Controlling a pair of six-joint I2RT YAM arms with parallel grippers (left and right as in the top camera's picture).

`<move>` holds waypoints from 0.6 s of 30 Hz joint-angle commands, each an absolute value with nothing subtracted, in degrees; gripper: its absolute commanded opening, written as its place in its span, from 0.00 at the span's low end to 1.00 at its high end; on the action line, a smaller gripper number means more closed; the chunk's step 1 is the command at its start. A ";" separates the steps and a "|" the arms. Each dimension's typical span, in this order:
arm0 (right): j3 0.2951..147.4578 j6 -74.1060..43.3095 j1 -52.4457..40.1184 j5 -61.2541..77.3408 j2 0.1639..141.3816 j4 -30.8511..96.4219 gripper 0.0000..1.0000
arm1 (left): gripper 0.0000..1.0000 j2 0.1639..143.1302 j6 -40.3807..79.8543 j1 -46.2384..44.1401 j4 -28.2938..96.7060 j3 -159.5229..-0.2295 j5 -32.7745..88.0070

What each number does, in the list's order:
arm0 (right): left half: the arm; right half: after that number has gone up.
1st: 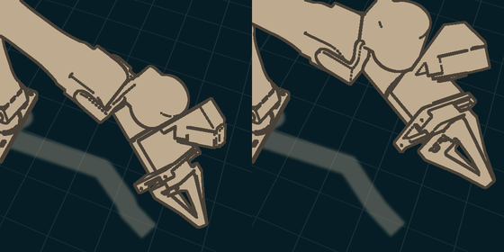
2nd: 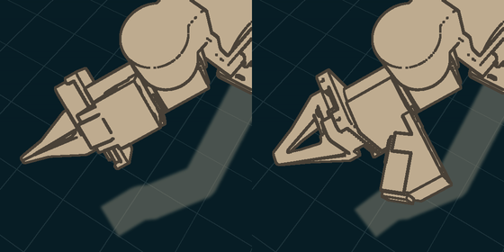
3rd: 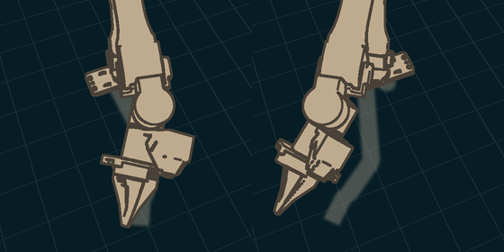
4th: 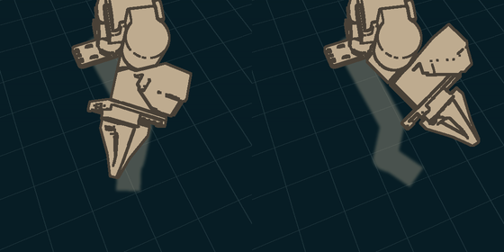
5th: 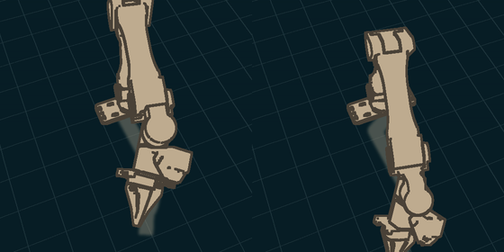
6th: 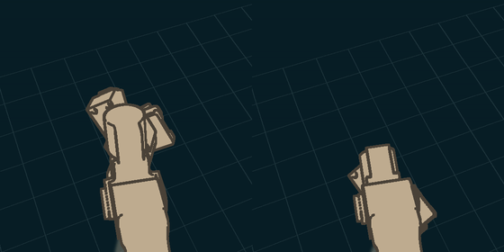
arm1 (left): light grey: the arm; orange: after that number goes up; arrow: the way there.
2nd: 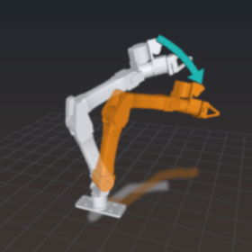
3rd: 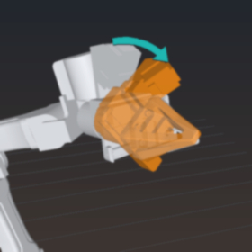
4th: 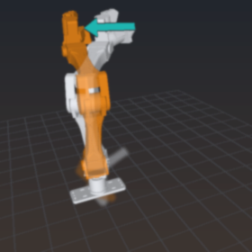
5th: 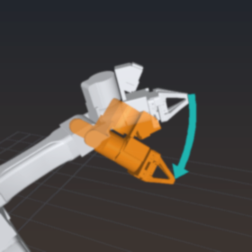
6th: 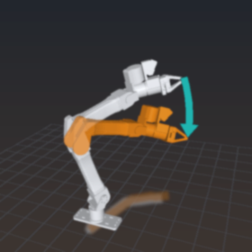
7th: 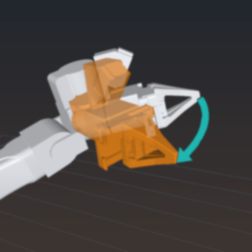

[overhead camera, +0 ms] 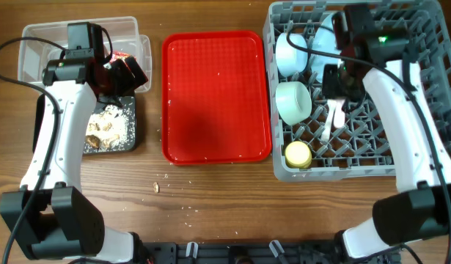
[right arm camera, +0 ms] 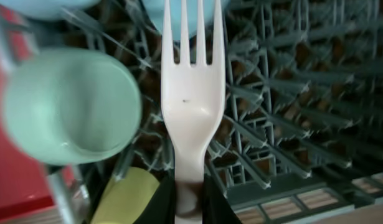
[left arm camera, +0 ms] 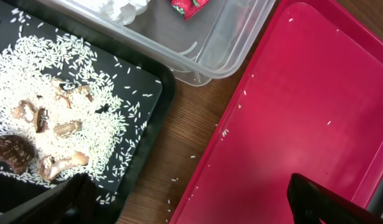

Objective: Sort waste into correct bins and load items into the dishwasher rack
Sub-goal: 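Carry the white fork with the right gripper and insert it in the rack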

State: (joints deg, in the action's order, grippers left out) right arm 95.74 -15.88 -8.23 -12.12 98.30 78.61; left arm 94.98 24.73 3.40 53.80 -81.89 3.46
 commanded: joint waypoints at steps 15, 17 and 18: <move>85.34 -11.62 -6.81 -4.60 97.56 71.66 0.67 | 1.00 94.94 24.69 3.66 53.82 -82.17 3.11; 86.70 -8.91 -7.22 -0.80 95.64 71.59 0.67 | 1.00 94.94 24.69 3.66 53.82 -82.17 3.11; 88.01 -8.84 -7.64 1.02 93.47 71.33 0.67 | 1.00 94.94 24.69 3.66 53.82 -82.17 3.11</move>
State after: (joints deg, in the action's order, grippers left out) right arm 84.05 -13.08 -6.94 -6.39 98.35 71.72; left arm 94.98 24.73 3.40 53.82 -81.89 3.44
